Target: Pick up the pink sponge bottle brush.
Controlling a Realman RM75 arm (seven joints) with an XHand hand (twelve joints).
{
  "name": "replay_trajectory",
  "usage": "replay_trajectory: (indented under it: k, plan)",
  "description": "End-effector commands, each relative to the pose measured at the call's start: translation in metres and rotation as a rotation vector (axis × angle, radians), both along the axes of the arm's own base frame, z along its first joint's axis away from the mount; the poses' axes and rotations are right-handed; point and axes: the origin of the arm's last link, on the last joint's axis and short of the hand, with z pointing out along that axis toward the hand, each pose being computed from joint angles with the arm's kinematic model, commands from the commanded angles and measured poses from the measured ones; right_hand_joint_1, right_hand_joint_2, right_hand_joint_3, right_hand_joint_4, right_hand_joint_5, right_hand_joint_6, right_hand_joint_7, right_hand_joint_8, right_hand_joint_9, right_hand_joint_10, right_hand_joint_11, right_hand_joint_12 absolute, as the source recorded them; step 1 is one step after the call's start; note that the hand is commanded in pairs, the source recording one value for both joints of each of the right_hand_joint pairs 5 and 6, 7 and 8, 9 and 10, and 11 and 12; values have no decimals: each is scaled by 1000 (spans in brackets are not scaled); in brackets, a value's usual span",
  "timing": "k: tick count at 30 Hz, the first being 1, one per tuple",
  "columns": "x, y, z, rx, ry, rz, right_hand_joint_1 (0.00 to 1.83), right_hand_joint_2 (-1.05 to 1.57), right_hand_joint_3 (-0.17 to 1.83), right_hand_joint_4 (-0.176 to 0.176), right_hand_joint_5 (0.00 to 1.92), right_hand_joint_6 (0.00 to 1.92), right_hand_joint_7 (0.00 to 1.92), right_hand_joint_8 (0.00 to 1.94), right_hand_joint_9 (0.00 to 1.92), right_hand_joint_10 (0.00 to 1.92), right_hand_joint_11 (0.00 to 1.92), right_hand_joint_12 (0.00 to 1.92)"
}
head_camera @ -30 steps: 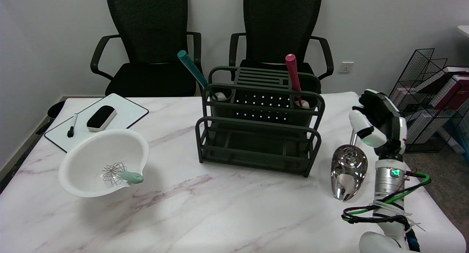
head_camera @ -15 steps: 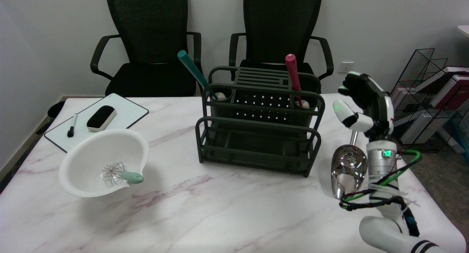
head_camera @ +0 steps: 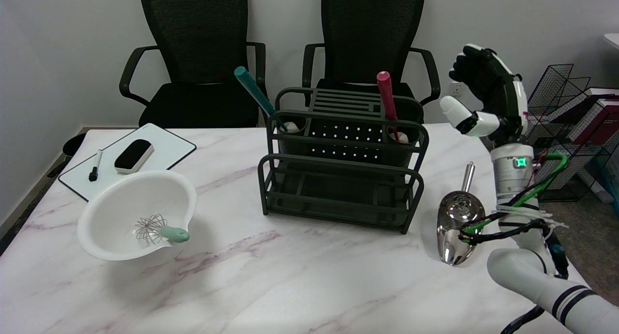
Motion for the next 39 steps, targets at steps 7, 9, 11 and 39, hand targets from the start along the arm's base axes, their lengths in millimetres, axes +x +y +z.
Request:
replay_trajectory:
  k: [7, 9, 11, 39]
  plan:
    - [62, -71, -18, 147, 109, -34, 1170, -94, 1112, 0, 420, 420, 551, 551, 506, 506, 509, 509]
    - [65, -76, -17, 149, 110, -43, 1173, -106, 1112, 0, 394, 394, 552, 552, 504, 504, 501, 501]
    - [68, -81, -18, 156, 107, -51, 1174, -110, 1110, 0, 371, 371, 558, 558, 506, 506, 493, 493]
    - [56, -88, -43, 247, 46, -98, 1145, -12, 1059, 0, 341, 341, 627, 627, 586, 586, 607, 607]
